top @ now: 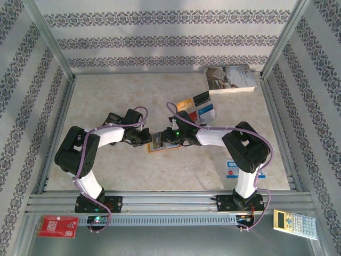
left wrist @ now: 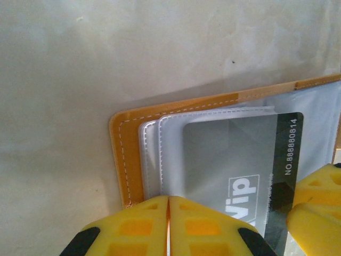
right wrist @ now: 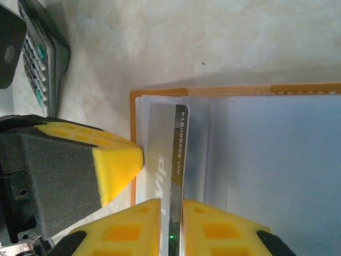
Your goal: Take the credit cards out of the card holder
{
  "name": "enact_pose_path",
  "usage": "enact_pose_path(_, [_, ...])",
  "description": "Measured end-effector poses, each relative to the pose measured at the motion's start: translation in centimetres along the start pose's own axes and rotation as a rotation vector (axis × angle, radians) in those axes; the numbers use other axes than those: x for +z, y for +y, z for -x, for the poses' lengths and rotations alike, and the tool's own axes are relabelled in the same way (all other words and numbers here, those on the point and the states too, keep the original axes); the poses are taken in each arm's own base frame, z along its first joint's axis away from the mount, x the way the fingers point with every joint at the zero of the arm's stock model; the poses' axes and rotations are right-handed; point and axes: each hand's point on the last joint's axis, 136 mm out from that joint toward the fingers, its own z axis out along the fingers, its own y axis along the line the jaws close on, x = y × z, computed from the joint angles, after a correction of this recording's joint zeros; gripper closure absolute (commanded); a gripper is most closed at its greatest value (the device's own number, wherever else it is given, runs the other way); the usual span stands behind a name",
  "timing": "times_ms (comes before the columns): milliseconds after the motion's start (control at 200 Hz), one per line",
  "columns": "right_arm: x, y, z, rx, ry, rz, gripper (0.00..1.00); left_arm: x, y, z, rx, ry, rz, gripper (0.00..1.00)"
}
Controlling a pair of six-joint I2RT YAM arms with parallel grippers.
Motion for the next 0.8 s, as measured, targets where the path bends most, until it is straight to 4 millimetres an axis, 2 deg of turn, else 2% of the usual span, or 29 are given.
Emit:
enact_pose_path(70, [0.2,-0.2,-0.1,0.003,0.007,0.000,0.84,0.0,0.0,0.0,0.000,0.000,0.000,0.91])
enact_pose_path(225, [0.6,-0.6,-0.3,0.018,0.015,-0.007,0.97,0.0,0.0,0.0,0.000,0.000,0.001,0.91])
enact_pose_path(405, [0.4,-1.1,-0.1,0.017,-0.007,-0.025,1.00,0.0,0.0,0.0,0.000,0.000,0.001,0.91])
enact_pose_path(590, [-2.1,-2.3,0.0,0.013,-0.078,-0.063,1.00,-0.1,-0.1,0.0,0.001,-0.003,-0.001,0.91])
enact_pose_path(729, [-4.5,-1.4,0.8,-0.030,-0.155,-0.049,1.00,-0.6,-0.3,0.1,0.003,-0.011,-0.001,0.90])
enact_pose_path(799, [-5.5,-0.6,1.2,-0.052,-0.185,-0.031,1.00,-1.2,-0.7,0.4,0.007,-0.030,-0.010,0.85])
